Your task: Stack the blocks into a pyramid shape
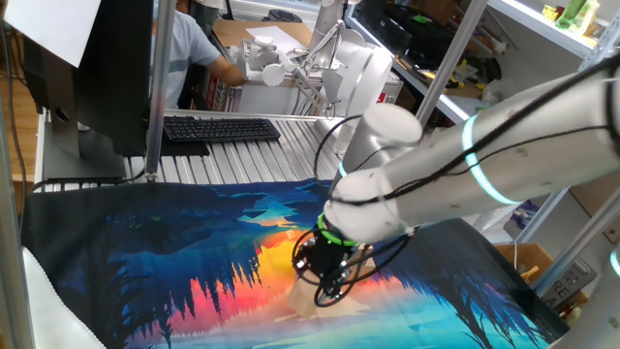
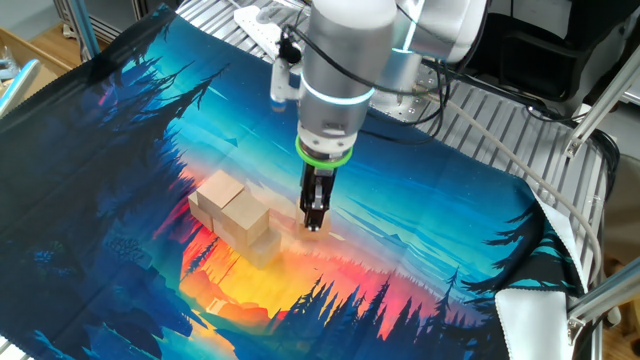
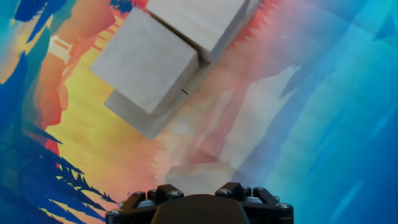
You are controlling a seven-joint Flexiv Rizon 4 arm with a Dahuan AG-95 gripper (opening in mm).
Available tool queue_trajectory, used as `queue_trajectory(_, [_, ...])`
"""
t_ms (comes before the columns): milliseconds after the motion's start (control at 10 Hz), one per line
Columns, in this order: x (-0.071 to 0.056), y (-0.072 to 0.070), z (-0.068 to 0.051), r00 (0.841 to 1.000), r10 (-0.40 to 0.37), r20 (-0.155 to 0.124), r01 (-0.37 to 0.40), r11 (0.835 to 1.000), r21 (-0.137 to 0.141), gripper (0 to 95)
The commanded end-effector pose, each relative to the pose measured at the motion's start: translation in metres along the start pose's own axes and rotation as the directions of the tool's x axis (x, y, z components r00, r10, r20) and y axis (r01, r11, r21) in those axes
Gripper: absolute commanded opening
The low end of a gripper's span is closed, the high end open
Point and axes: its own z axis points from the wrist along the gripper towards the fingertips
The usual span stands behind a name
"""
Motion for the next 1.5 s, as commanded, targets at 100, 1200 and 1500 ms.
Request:
queue_trajectory(100, [-0.001, 0.003, -0.006, 1.0, 0.022, 0.012, -0.022, 1.0, -0.004, 0.0])
queue_trajectory(1200, [-0.034, 0.042, -0.103, 0.993, 0.12, -0.016, -0.119, 0.99, 0.072, 0.0])
queue_trajectory(1500, [-0.044, 0.039, -0.118, 0.986, 0.167, -0.006, -0.166, 0.983, 0.075, 0.0])
